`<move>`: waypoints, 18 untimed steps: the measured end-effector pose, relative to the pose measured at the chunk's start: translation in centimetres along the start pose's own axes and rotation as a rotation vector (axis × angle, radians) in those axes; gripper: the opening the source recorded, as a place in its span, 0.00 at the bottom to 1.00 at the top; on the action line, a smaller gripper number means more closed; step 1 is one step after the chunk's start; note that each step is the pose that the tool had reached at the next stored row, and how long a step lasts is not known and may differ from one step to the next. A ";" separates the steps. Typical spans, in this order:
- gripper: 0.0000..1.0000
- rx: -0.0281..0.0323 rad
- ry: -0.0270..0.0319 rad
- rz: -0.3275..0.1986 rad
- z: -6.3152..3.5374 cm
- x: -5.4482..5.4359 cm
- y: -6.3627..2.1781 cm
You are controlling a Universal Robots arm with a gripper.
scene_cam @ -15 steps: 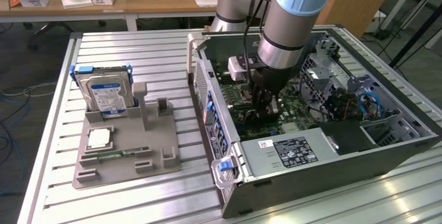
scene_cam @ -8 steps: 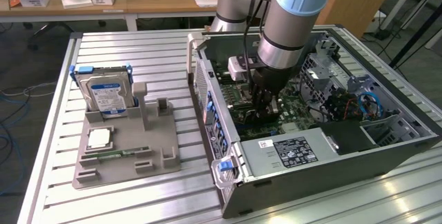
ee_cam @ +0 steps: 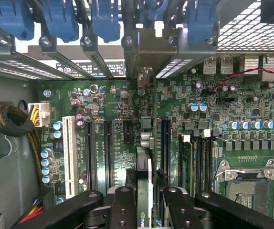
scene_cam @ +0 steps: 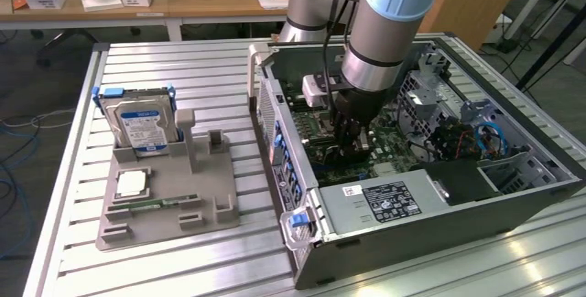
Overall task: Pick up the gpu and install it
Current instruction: 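Insert the gpu into the slot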
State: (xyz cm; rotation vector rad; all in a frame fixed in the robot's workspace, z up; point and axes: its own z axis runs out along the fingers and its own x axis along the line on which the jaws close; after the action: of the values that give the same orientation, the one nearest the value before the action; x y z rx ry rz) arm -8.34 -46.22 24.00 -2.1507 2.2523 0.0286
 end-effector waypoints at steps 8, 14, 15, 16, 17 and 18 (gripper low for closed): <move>0.33 0.0000 -0.0002 0.000 0.01 0.0 0.00; 0.51 0.0001 0.0007 0.000 0.00 0.0 0.00; 0.57 0.0000 0.0011 0.000 -0.03 0.0 0.00; 0.57 0.0000 0.0028 0.000 -0.15 0.0 -0.01; 0.57 0.0001 0.0036 0.000 -0.35 0.0 -0.01; 0.57 0.0001 0.0044 0.000 -0.70 0.0 0.00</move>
State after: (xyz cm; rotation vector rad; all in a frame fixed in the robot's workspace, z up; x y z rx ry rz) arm -8.34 -46.21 24.71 -2.1530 2.2545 0.0237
